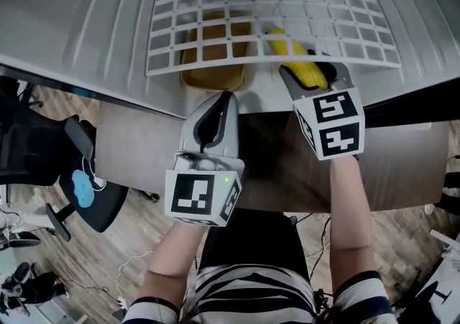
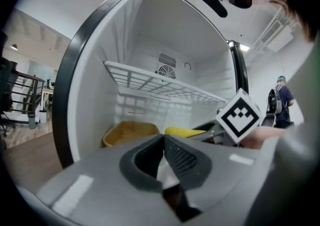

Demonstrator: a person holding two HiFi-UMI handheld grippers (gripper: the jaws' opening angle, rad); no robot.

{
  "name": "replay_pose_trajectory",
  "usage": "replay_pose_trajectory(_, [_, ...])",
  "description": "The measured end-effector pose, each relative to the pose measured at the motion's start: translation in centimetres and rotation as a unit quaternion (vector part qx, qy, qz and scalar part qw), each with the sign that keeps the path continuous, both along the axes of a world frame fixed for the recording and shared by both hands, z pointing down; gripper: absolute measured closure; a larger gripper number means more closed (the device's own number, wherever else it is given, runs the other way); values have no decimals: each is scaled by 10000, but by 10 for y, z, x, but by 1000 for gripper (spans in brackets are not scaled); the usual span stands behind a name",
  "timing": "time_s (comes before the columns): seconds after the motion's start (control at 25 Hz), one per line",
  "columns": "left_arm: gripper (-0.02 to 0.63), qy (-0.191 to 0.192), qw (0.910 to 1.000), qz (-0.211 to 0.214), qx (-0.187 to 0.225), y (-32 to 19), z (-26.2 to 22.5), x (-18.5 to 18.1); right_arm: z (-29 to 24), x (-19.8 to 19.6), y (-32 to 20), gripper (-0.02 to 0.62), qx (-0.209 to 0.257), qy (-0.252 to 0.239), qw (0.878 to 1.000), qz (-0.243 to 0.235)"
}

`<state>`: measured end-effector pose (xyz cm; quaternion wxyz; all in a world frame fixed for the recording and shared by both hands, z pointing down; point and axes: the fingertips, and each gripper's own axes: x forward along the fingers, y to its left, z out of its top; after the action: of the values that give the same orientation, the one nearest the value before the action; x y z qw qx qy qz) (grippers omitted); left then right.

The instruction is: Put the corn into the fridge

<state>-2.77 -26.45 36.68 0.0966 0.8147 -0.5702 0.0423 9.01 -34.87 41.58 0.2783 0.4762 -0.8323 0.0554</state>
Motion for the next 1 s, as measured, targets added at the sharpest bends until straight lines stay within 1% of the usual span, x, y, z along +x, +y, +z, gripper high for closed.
replay_pose_trajectory(0.2, [606, 86, 9998, 185, -17, -1, -1, 6, 4, -3, -6, 337, 41, 106, 9999, -49])
replay_pose_trajectory(0.76, [606, 151, 9997, 173, -57, -6, 3, 4, 4, -2, -11, 334, 96, 63, 9999, -74])
replay_pose_trajectory(0.92, [606, 162, 9996, 200, -96, -6, 5, 6, 7, -1, -11, 334, 148, 201, 9997, -56])
replay_pose_trajectory(1.0, [606, 189, 9994, 265, -143, -5, 4, 7, 6, -2, -10, 328, 179, 194, 9996, -67])
